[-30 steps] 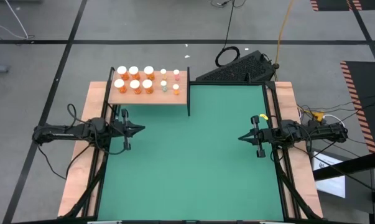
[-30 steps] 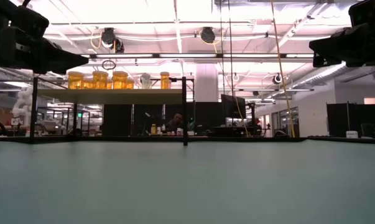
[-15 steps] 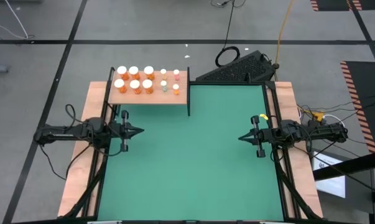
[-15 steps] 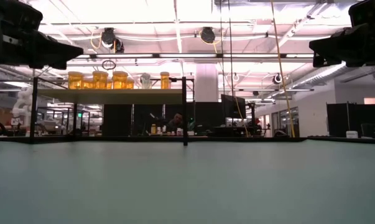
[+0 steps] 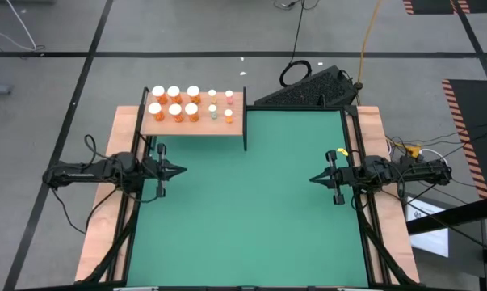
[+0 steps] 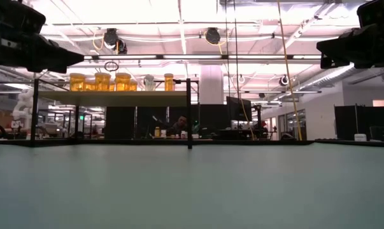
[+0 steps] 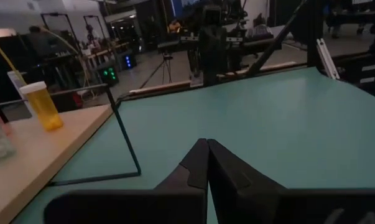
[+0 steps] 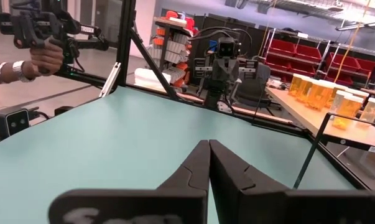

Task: Pick and place medicine bottles onto shelf by color
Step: Return to Home Position

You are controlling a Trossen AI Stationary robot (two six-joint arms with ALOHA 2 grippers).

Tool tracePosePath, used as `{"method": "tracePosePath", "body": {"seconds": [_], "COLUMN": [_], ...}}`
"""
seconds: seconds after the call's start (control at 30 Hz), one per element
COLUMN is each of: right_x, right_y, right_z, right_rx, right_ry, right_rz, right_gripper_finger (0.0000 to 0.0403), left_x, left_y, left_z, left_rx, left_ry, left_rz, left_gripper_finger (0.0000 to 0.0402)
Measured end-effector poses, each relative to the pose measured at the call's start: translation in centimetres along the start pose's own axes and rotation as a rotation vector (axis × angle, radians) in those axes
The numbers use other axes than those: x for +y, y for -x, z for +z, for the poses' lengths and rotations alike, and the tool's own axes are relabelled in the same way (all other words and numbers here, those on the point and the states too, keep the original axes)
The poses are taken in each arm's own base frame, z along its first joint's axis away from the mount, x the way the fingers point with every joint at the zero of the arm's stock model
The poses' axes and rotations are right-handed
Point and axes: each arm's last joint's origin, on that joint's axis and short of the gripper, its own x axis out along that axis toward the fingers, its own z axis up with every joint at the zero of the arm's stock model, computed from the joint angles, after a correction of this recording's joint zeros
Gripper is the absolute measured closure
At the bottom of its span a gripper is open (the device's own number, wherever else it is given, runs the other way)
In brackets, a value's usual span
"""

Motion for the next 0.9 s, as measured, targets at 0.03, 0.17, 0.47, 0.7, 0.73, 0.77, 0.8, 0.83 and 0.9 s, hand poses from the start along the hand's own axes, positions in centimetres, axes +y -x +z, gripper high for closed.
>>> {"method": "tracePosePath", "body": {"seconds": [0.03,0.17,0.47,0.7,0.73,0.77,0.8,0.83,0.9], "right_x": [0.0,0.0,0.0,0.0,0.0,0.0,0.0,0.0,0.0], "right_y": [0.0,0.0,0.0,0.0,0.0,0.0,0.0,0.0,0.0], "right_z": [0.0,0.0,0.0,0.0,0.0,0.0,0.0,0.0,0.0], "right_rx": [0.0,0.0,0.0,0.0,0.0,0.0,0.0,0.0,0.0], "right_ry": [0.0,0.0,0.0,0.0,0.0,0.0,0.0,0.0,0.0], "right_rz": [0.0,0.0,0.0,0.0,0.0,0.0,0.0,0.0,0.0], "right_gripper_finger": [0.0403,0.0403,0.0403,0.0403,0.0403,0.0403,0.0403,0.0403,0.0403], "left_x": [0.0,0.01,0.36,0.36,0.36,0.36,0.36,0.36,0.36], "left_y": [-0.01,-0.01,0.0,0.0,0.0,0.0,0.0,0.0,0.0], "left_z": [-0.01,-0.01,0.05,0.06,0.06,0.06,0.06,0.06,0.06], "left_rx": [0.001,0.002,0.005,0.0,0.0,0.0,0.0,0.0,0.0], "left_ry": [-0.005,-0.039,0.042,0.097,0.098,0.098,0.098,0.098,0.098], "left_rz": [-0.001,0.005,0.118,0.119,0.119,0.119,0.119,0.119,0.119], "left_gripper_finger": [0.0398,0.0397,0.038,0.0376,0.0376,0.0376,0.0376,0.0376,0.0376]}}
